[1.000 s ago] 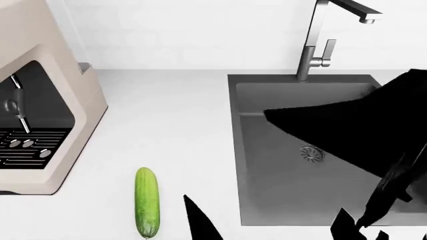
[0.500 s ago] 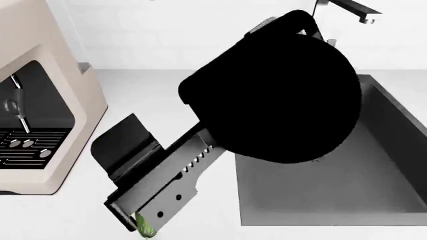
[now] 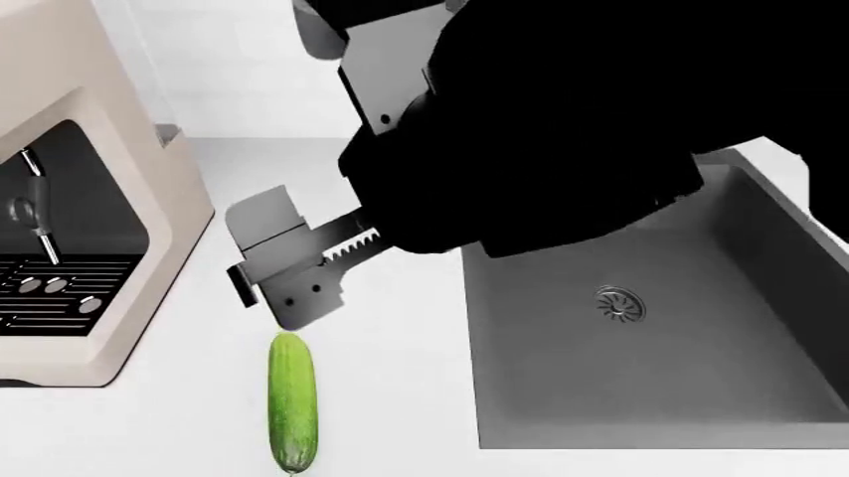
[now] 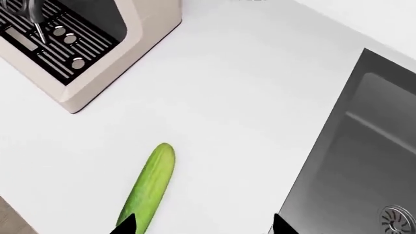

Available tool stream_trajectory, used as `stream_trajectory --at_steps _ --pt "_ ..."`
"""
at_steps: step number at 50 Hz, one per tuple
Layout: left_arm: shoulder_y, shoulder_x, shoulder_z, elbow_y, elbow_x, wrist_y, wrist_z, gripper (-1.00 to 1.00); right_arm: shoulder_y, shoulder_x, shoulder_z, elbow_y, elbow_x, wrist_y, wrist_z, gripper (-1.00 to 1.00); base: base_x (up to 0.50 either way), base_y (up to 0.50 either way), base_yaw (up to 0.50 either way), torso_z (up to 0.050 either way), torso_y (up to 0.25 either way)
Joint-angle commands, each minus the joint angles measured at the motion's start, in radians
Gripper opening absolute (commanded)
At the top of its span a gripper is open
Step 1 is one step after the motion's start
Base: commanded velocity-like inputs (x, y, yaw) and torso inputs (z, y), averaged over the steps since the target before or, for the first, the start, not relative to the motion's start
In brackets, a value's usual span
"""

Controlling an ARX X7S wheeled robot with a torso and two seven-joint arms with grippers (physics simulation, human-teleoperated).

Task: Place the two vegetables and bowl onto the tray for setting up a vegetable dip station.

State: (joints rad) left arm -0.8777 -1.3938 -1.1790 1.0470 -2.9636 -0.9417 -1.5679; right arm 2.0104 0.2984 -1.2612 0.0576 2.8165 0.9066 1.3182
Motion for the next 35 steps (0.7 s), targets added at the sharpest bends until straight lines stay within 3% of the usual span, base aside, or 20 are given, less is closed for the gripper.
stream_trajectory --at_steps 1,10,28,35 --pt "0.258 0.062 -0.264 0.000 -0.006 -0.058 0.001 1.00 -0.056 -0.026 0.015 0.046 -0.077 -0.039 -0.064 1.00 0.00 0.00 0.00 0.000 0.000" --pt "0.239 0.094 -0.233 0.000 0.002 -0.085 0.000 1.00 -0.040 -0.087 0.059 0.046 -0.067 -0.080 -0.103 1.00 0.00 0.00 0.00 0.000 0.000" --pt "0.276 0.107 -0.275 0.000 -0.004 -0.095 0.000 1.00 -0.137 -0.037 -0.059 0.084 -0.127 0.011 -0.106 1.00 0.00 0.00 0.00 0.000 0.000" --pt "0.292 0.116 -0.293 0.000 -0.008 -0.105 0.000 1.00 -0.127 -0.074 0.006 0.079 -0.132 -0.038 -0.156 1.00 0.00 0.00 0.00 0.000 0.000"
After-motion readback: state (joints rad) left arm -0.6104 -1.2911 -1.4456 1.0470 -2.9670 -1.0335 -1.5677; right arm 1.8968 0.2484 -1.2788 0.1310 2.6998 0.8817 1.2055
